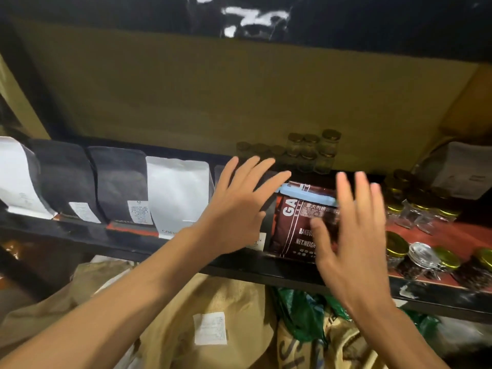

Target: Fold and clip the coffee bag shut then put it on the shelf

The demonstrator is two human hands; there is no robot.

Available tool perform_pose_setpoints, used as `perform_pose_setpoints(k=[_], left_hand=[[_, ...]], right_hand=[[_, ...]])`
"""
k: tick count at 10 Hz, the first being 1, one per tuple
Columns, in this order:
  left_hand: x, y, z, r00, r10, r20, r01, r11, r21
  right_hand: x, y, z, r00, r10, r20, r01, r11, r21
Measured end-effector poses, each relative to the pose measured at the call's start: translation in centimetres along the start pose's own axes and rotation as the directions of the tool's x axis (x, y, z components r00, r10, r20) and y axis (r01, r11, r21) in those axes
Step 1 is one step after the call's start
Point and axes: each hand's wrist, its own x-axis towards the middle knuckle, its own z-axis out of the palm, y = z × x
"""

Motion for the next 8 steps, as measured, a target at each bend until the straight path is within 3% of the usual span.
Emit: perform_pose_setpoints(k=[1,2,3,5,6,7,8], left_hand=[[-0.1,0.2,-0.7,0.997,0.009,0.077,-0.013,0.999,0.050],[0.4,-0.2,-1.5,0.993,0.026,0.119,-0.024,1.000,-0.012],[1.2,-0.8,-2.5,0.991,-0.012,0.136,0.035,0.985,-0.168],[1.0,-1.3,-2.5,0.985,0.037,0.170,0.001,0.976,-0.218],[0.4,-1.4,-2.6,0.978,0.037,0.205,0.007,0.978,-0.208],[-1.0,-1.0,-4.1,0.978,0.059,0.200,-0.051,0.998,-0.044],[-2.4,0.0,-7.3,0.957,0.014,0.289,-0.020,1.000,0.020]], right_hand=[[1.1,-0.9,0.0,0.969,-0.081,0.231,0.123,0.977,-0.173],[1.9,-1.3,-0.1,0.934,-0.079,0.349,0.153,0.970,-0.190],[2.9,-1.1,-0.4,0.924,-0.080,0.374,0.152,0.974,-0.168],[2.3,-1.2,0.0,0.924,-0.086,0.373,0.175,0.962,-0.212],[1.9,-1.1,-0.6,0.927,-0.087,0.366,0.184,0.953,-0.239],[0.9,-1.9,-2.6,0.933,-0.051,0.355,0.153,0.952,-0.266],[0.3,-3.0,-5.3,0.910,0.027,0.414,0.136,0.923,-0.359]])
